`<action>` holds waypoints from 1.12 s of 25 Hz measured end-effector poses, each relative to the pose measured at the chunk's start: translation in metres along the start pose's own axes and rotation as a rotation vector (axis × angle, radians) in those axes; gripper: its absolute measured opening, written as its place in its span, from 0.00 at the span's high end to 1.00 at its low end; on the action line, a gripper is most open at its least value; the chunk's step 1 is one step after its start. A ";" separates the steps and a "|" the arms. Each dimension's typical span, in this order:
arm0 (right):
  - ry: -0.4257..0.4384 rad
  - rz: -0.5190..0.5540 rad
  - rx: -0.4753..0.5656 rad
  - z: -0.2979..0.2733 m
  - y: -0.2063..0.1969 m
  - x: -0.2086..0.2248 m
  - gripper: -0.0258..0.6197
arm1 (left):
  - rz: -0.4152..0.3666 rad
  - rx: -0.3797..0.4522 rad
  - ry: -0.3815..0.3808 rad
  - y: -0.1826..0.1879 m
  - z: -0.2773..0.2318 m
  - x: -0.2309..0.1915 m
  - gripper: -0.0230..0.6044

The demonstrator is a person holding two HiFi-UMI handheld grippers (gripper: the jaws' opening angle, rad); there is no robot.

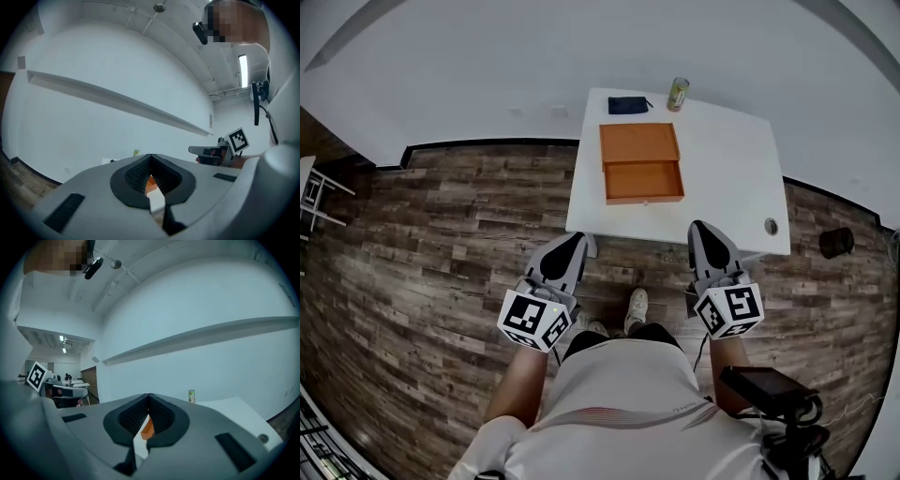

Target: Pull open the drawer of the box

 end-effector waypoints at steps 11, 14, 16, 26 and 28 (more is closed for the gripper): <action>0.015 0.059 0.004 0.044 0.016 -0.038 0.95 | 0.003 0.000 -0.013 0.003 0.043 0.016 0.95; 0.034 0.061 0.010 0.046 0.020 -0.035 0.95 | -0.013 0.001 -0.007 0.005 0.042 0.024 0.95; 0.045 0.058 0.020 0.046 0.024 -0.031 0.95 | -0.017 0.004 0.002 0.008 0.040 0.030 0.95; 0.108 0.055 0.033 0.043 0.038 0.009 0.95 | -0.051 0.027 0.061 0.013 0.017 0.062 0.95; 0.115 0.055 0.037 0.044 0.039 0.013 0.95 | -0.053 0.029 0.066 0.012 0.015 0.067 0.95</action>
Point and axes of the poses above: the fingertips, and each gripper's own axes: z backward along the fingers, x to its right, y out of its top, the point moved 9 cm from there along z, backward along the fingers, and after that the axes turned 11 degrees about x, right-handed, at the moved point
